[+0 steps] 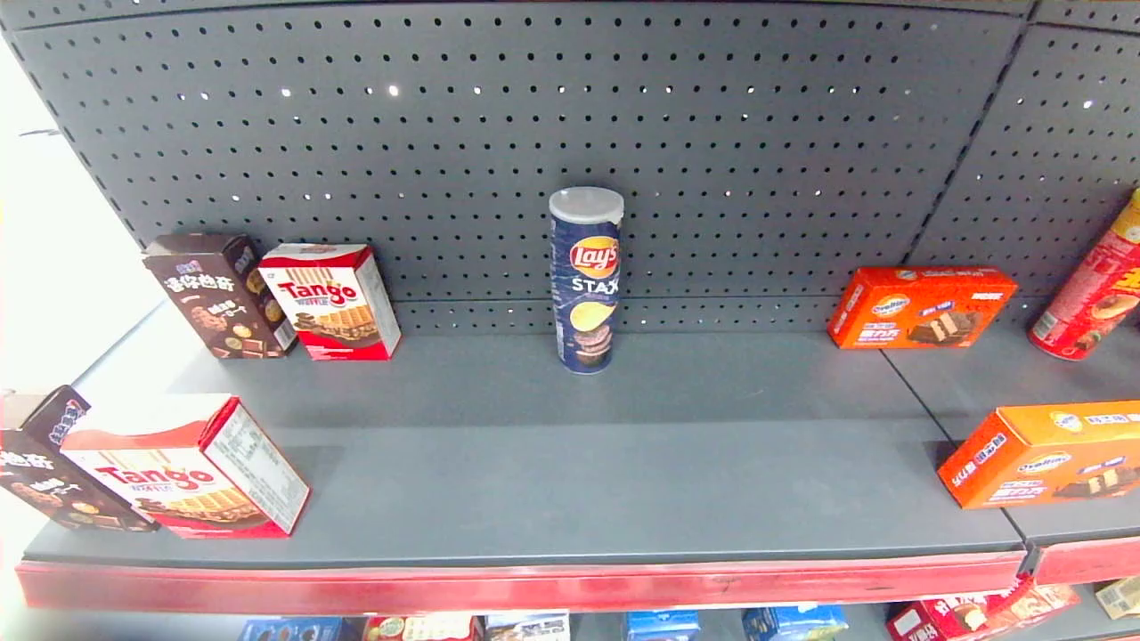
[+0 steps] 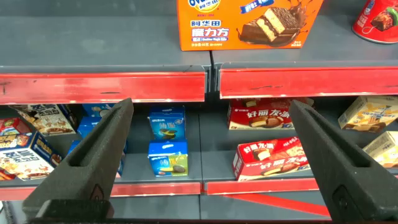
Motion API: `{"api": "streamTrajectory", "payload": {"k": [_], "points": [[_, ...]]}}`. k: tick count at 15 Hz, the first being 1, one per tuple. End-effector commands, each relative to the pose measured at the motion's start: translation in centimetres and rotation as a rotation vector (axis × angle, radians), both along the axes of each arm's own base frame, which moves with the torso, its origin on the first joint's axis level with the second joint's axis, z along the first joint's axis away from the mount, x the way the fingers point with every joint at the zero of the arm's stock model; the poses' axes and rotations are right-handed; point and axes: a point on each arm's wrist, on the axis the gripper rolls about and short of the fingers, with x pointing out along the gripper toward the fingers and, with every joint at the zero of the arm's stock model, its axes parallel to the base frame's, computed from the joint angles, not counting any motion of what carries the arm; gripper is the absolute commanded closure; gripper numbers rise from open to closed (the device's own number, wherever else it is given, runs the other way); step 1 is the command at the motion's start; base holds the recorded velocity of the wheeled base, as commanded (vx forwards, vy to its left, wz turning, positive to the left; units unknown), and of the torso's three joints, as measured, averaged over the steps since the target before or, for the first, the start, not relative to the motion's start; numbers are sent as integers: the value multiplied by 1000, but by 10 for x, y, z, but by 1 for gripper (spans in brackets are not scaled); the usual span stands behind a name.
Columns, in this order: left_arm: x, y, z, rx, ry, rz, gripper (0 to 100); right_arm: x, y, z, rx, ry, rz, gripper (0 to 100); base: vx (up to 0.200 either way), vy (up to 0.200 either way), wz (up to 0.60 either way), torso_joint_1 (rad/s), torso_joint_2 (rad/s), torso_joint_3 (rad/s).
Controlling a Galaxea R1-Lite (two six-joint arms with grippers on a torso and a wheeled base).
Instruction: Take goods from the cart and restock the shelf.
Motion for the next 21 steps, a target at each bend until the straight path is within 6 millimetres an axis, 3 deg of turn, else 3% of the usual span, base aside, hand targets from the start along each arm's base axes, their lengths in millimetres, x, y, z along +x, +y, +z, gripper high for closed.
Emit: {"api": "streamTrajectory", "payload": {"k": [1, 9, 21], "points": [[0, 0, 0, 0, 2, 0, 0, 0, 0, 0, -1, 2, 1, 0, 0, 0, 0, 0, 0, 0], [0, 0, 0, 0, 2, -1, 0, 0, 0, 0, -1, 1, 1, 0, 0, 0, 0, 0, 0, 0], [0, 0, 0, 0, 2, -1, 0, 0, 0, 0, 1, 1, -2, 0, 0, 0, 600, 4, 4, 2]]}}
